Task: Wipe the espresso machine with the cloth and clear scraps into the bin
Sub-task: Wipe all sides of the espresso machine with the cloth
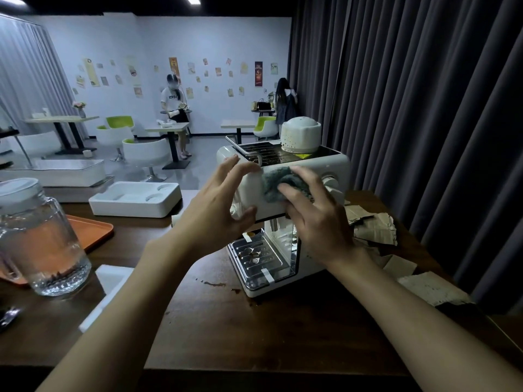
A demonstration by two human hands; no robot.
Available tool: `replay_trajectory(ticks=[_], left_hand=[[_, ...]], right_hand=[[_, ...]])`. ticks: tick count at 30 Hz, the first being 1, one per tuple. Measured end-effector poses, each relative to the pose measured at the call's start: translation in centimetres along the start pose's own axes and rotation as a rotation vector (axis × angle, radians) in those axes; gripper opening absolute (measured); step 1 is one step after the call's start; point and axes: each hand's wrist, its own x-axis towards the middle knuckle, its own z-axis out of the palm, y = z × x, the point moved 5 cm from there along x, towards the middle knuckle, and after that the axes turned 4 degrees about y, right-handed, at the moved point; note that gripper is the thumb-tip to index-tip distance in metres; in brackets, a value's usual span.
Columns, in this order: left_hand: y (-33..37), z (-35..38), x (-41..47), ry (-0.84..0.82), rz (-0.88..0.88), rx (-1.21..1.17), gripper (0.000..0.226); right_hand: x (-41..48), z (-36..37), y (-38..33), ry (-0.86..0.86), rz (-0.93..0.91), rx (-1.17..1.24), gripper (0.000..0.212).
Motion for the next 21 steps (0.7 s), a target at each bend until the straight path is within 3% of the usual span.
replay_trajectory(ticks=[4, 8, 13, 17, 21], left_hand=[[-0.1, 0.3, -0.1, -0.007, -0.017, 0.011, 0.063], [-0.1, 0.2, 0.1, 0.034, -0.008, 0.105, 0.067], [1.4, 0.1, 1.6, 0.076, 0.174, 0.383, 0.076], [2.8, 1.2, 3.2, -0.014, 0.244, 0.486, 0.074], [2.9, 1.8, 3.4, -0.006, 0.229, 0.414, 0.07]], right_hand=[[-1.1, 0.0, -0.4, 0.075, 0.156, 0.017, 0.034], [-2.5, 0.8, -1.4, 0.003, 0.089, 0.039, 0.033], [-3.6, 0.3, 1.1, 0.046, 0.294, 0.014, 0.037], [-5.3, 1.0, 1.1, -0.011, 0.233, 0.001, 0.039], [-7.5, 1.0, 2.9, -0.084, 0.229, -0.008, 0.035]])
